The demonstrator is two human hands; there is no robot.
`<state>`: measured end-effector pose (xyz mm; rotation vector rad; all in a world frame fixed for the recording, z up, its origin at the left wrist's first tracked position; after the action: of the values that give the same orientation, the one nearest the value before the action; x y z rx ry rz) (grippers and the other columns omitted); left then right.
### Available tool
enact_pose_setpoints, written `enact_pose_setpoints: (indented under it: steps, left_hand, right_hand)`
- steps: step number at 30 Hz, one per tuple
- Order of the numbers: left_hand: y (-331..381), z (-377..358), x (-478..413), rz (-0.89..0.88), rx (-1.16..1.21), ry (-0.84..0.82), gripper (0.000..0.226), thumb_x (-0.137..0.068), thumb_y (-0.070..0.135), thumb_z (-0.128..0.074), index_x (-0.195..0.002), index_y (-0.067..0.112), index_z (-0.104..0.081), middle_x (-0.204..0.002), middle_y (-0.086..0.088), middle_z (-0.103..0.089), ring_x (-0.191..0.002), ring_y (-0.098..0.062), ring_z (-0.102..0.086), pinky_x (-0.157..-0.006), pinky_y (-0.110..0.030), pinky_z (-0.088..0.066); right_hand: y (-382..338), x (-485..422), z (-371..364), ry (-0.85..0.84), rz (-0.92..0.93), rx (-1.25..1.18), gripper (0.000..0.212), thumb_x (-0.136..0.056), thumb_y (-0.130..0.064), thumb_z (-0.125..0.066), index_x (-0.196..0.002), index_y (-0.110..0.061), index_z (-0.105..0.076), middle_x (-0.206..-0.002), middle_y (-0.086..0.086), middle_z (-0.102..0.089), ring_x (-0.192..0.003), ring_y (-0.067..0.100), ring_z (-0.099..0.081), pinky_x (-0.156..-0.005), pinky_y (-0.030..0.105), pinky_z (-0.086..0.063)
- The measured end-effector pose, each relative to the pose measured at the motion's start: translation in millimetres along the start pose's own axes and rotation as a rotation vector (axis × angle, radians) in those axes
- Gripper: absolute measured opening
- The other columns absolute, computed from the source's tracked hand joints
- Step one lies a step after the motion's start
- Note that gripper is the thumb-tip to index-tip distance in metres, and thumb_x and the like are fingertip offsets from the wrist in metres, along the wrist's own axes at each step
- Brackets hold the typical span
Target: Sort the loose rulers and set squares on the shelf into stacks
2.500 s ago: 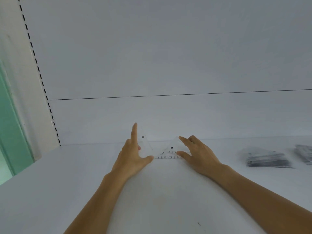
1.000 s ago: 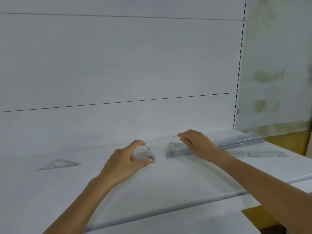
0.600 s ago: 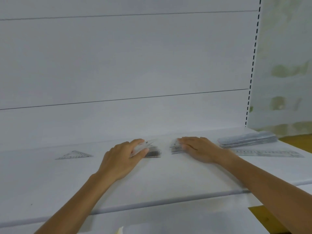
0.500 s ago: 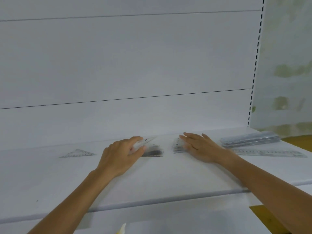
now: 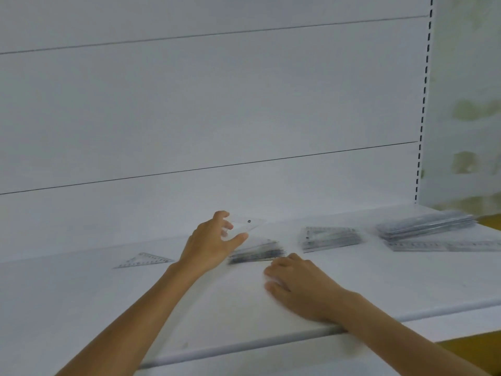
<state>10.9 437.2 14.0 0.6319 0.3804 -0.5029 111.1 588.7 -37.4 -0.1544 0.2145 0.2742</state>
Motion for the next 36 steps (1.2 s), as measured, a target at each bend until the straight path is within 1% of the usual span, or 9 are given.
enact_pose_setpoints:
  steps: [2, 6, 11, 14, 16, 20, 26, 31, 36]
  left_hand:
    - [-5, -7, -4, 0.038, 0.046, -0.022, 0.063, -0.076, 0.054, -0.063, -0.128, 0.023, -0.044, -0.105, 0.013, -0.055, -0.095, -0.008, -0.055, -0.086, -0.029, -0.046]
    - [-7, -18, -16, 0.090, 0.050, 0.002, 0.062, -0.076, 0.047, -0.067, -0.128, 0.018, -0.051, -0.111, 0.000, -0.052, -0.097, -0.012, -0.051, -0.085, -0.024, -0.040]
    - [-1, -25, -29, 0.102, 0.158, 0.021, 0.060, -0.076, 0.042, -0.070, -0.129, 0.024, -0.051, -0.112, 0.002, -0.054, -0.098, -0.012, -0.051, -0.082, -0.023, -0.039]
    - [-11, -50, -24, 0.148, 0.072, -0.192, 0.054, -0.078, 0.046, -0.067, -0.126, 0.026, -0.055, -0.128, 0.003, -0.056, -0.119, -0.017, -0.049, -0.098, -0.027, -0.038]
    - [-18, -59, -21, 0.176, 0.144, -0.286, 0.052, -0.080, 0.046, -0.065, -0.127, 0.026, -0.055, -0.136, 0.006, -0.050, -0.126, -0.015, -0.045, -0.099, -0.023, -0.033]
    - [-19, -59, -18, 0.147, 0.198, -0.221, 0.046, -0.080, 0.044, -0.065, -0.123, 0.029, -0.056, -0.132, 0.008, -0.051, -0.122, -0.010, -0.046, -0.093, -0.020, -0.032]
    - [-18, -49, -12, 0.113, 0.241, -0.121, 0.039, -0.084, 0.041, -0.061, -0.122, 0.041, -0.052, -0.113, 0.007, -0.049, -0.107, -0.009, -0.047, -0.087, -0.021, -0.033]
    - [-23, -24, -12, 0.141, 0.239, -0.052, 0.025, -0.086, 0.031, -0.059, -0.110, 0.027, -0.062, -0.106, 0.009, -0.056, -0.099, -0.006, -0.051, -0.085, -0.019, -0.034]
    - [-56, 3, 16, 0.071, 0.103, -0.142, 0.015, -0.086, 0.024, -0.061, -0.099, 0.020, -0.068, -0.095, 0.009, -0.063, -0.084, -0.001, -0.056, -0.069, -0.002, -0.036]
  right_hand:
    - [0, 2, -1, 0.024, -0.018, -0.017, 0.034, -0.095, -0.040, -0.031, -0.108, -0.018, -0.055, -0.115, -0.003, -0.054, -0.110, 0.020, -0.043, -0.091, 0.033, -0.037]
    - [2, 1, 2, 0.057, -0.009, -0.042, 0.034, -0.095, -0.041, -0.034, -0.110, -0.020, -0.056, -0.120, -0.004, -0.055, -0.112, 0.018, -0.044, -0.095, 0.034, -0.038]
    - [3, 0, -1, 0.070, -0.014, -0.071, 0.035, -0.094, -0.042, -0.035, -0.113, -0.022, -0.056, -0.123, -0.005, -0.054, -0.116, 0.018, -0.043, -0.099, 0.034, -0.036]
    - [3, -1, 0, 0.086, -0.004, -0.077, 0.034, -0.095, -0.042, -0.036, -0.116, -0.024, -0.055, -0.122, -0.006, -0.055, -0.116, 0.017, -0.043, -0.098, 0.033, -0.035]
    - [3, -1, 0, 0.092, 0.000, -0.081, 0.035, -0.095, -0.041, -0.036, -0.120, -0.025, -0.054, -0.124, -0.006, -0.054, -0.116, 0.017, -0.042, -0.098, 0.032, -0.035]
    - [4, -2, -1, 0.094, 0.007, -0.069, 0.036, -0.095, -0.042, -0.036, -0.123, -0.026, -0.052, -0.127, -0.007, -0.052, -0.117, 0.017, -0.041, -0.099, 0.032, -0.035]
    - [5, 0, 0, 0.086, 0.028, -0.058, 0.038, -0.095, -0.042, -0.036, -0.126, -0.026, -0.050, -0.133, -0.009, -0.049, -0.121, 0.016, -0.040, -0.101, 0.032, -0.033]
    - [4, -4, 5, 0.095, 0.049, -0.044, 0.036, -0.094, -0.042, -0.039, -0.124, -0.026, -0.052, -0.132, -0.010, -0.049, -0.122, 0.013, -0.039, -0.103, 0.031, -0.033]
    - [-20, -30, 14, 0.159, 0.148, -0.035, 0.032, -0.095, -0.033, -0.045, -0.124, -0.021, -0.054, -0.131, -0.008, -0.050, -0.121, 0.011, -0.041, -0.099, 0.020, -0.029]
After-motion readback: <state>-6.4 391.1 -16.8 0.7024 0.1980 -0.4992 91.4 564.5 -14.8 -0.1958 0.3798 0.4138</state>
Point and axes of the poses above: each hand's wrist, its own x-axis away from the middle knuckle, its own z-axis out of the back of the hand, y = z × x, the point moved 5 cm from there along -x, towards the middle knuckle
